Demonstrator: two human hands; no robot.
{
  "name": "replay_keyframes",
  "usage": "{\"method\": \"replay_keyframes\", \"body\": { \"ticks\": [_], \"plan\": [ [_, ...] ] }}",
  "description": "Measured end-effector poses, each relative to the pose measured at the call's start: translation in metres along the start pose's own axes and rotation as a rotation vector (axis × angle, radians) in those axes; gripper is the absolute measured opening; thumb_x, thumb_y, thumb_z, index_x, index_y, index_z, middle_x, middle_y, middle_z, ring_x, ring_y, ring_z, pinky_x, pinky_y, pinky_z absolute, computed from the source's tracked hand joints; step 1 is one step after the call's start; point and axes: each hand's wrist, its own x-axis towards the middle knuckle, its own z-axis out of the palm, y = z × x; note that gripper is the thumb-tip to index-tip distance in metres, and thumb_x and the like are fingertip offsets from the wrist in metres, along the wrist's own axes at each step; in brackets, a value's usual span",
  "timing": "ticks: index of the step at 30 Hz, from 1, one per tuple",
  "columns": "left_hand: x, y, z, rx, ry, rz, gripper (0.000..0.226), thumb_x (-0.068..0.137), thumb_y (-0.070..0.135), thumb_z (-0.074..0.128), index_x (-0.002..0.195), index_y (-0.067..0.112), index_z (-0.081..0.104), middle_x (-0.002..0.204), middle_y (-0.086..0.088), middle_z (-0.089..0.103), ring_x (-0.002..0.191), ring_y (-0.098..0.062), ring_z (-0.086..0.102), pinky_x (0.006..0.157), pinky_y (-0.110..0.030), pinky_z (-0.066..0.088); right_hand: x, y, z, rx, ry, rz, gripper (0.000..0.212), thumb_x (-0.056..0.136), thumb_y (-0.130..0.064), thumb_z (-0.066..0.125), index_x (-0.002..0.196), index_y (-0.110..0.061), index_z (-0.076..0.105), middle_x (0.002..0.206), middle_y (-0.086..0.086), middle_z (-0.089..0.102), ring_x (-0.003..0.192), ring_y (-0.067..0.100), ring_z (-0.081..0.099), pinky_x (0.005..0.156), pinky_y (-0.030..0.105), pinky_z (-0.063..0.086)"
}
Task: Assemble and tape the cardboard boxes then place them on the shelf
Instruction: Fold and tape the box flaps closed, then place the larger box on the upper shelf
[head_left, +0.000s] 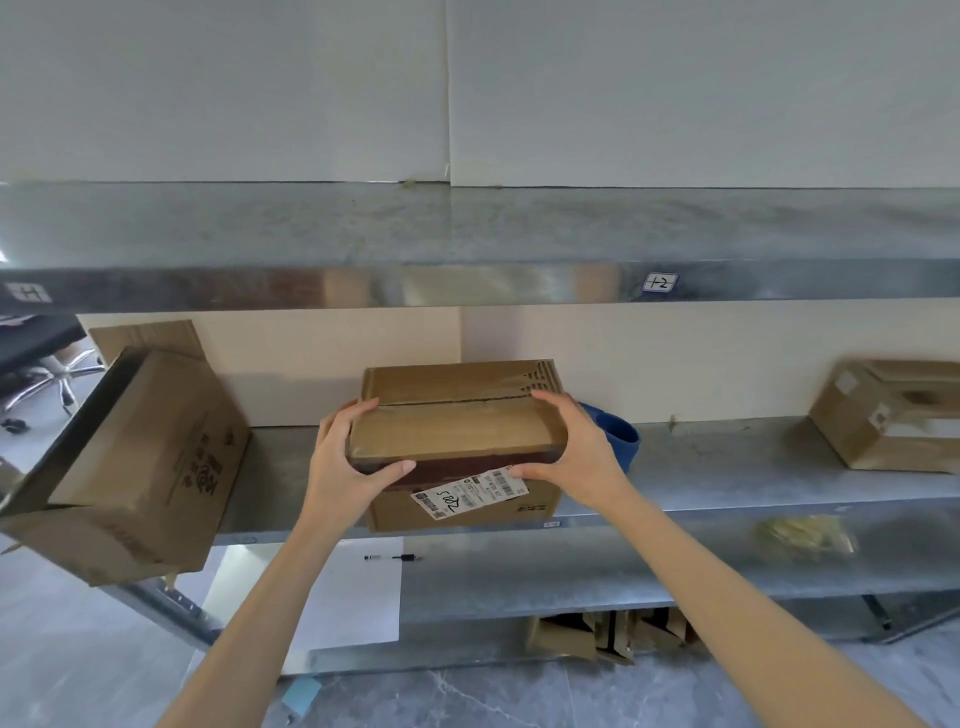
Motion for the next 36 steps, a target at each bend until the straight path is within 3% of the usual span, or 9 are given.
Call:
{"method": "replay_keyframes", "body": {
  "ticks": [5, 8, 11, 15, 19, 25, 30, 33, 36],
  "plan": [
    [0.008, 0.021, -0.001, -0.002, 0.003, 0.068, 0.076, 0.069, 0.024, 0.089, 0.133, 0.035, 0.048, 0.136, 0.004, 0.046, 0.118, 0.007, 0.043, 0.103, -0.034, 0.045, 0.002, -0.005, -0.020, -0.040, 0.079, -0.043, 0.086, 0.065, -0.048, 0.086, 0.138, -0.044, 0.041, 0.143, -0.011, 0.045, 0.127, 0.011, 0.045, 0.103, 0.036, 0.043],
    [0.016, 0.041, 0.003, -0.037, -0.020, 0.093, 0.075, 0.071, 0.025, 0.087, 0.136, 0.029, 0.049, 0.140, 0.006, 0.047, 0.126, 0.002, 0.044, 0.103, -0.033, 0.047, 0.003, -0.007, -0.041, -0.054, 0.115, -0.066, 0.086, 0.068, -0.046, 0.084, 0.141, -0.044, 0.039, 0.144, -0.010, 0.043, 0.128, 0.012, 0.044, 0.103, 0.033, 0.041],
    [0.018, 0.062, 0.013, -0.082, -0.074, 0.116, 0.077, 0.071, 0.039, 0.079, 0.140, 0.032, 0.044, 0.144, 0.017, 0.045, 0.127, 0.010, 0.042, 0.098, -0.023, 0.046, 0.002, -0.002, -0.071, -0.036, 0.150, -0.089, 0.085, 0.069, -0.042, 0.085, 0.141, -0.041, 0.040, 0.144, -0.009, 0.043, 0.130, 0.011, 0.042, 0.103, 0.026, 0.037],
    [0.019, 0.087, 0.042, -0.089, -0.155, 0.145, 0.083, 0.075, 0.040, 0.075, 0.148, 0.028, 0.037, 0.150, 0.015, 0.042, 0.133, 0.000, 0.043, 0.108, -0.031, 0.042, -0.004, 0.016, -0.118, -0.043, 0.177, -0.097, 0.085, 0.067, -0.043, 0.085, 0.139, -0.043, 0.040, 0.143, -0.009, 0.044, 0.128, 0.010, 0.044, 0.104, 0.030, 0.040],
    [0.012, 0.108, 0.086, 0.010, -0.190, 0.190, 0.080, 0.078, 0.054, 0.069, 0.147, 0.040, 0.032, 0.149, 0.026, 0.037, 0.129, 0.015, 0.037, 0.105, -0.025, 0.035, -0.015, 0.048, -0.171, -0.050, 0.196, -0.080, 0.082, 0.068, -0.041, 0.084, 0.138, -0.043, 0.041, 0.141, -0.009, 0.045, 0.125, 0.009, 0.045, 0.105, 0.036, 0.043],
    [0.002, 0.133, 0.167, 0.305, -0.147, 0.276, 0.071, 0.089, 0.049, 0.066, 0.150, 0.033, 0.035, 0.155, 0.014, 0.038, 0.140, -0.009, 0.038, 0.114, -0.038, 0.033, -0.034, 0.109, -0.256, -0.076, 0.210, -0.027, 0.082, 0.071, -0.037, 0.084, 0.141, -0.037, 0.041, 0.140, -0.009, 0.047, 0.126, 0.016, 0.048, 0.102, 0.047, 0.047],
    [-0.008, 0.154, 0.230, 0.438, -0.073, 0.262, 0.064, 0.093, 0.047, 0.061, 0.150, 0.026, 0.041, 0.154, 0.007, 0.041, 0.140, -0.017, 0.039, 0.109, -0.034, 0.027, -0.041, 0.156, -0.310, -0.152, 0.218, 0.020, 0.083, 0.068, -0.043, 0.085, 0.139, -0.042, 0.041, 0.141, -0.008, 0.048, 0.130, 0.021, 0.046, 0.102, 0.051, 0.045],
    [-0.008, 0.167, 0.259, 0.469, -0.082, 0.218, 0.063, 0.093, 0.050, 0.057, 0.149, 0.025, 0.041, 0.154, 0.006, 0.042, 0.138, -0.018, 0.039, 0.109, -0.037, 0.027, -0.037, 0.180, -0.333, -0.173, 0.221, 0.047, 0.085, 0.066, -0.044, 0.085, 0.139, -0.044, 0.041, 0.142, -0.004, 0.047, 0.128, 0.019, 0.047, 0.104, 0.046, 0.043],
    [-0.001, 0.176, 0.283, 0.501, -0.102, 0.222, 0.062, 0.092, 0.048, 0.059, 0.148, 0.026, 0.043, 0.152, 0.006, 0.045, 0.136, -0.018, 0.042, 0.108, -0.038, 0.029, -0.028, 0.202, -0.350, -0.181, 0.218, 0.091, 0.086, 0.066, -0.045, 0.085, 0.139, -0.047, 0.040, 0.142, -0.003, 0.046, 0.109, 0.013, 0.051, 0.095, 0.035, 0.044]
  ]
}}
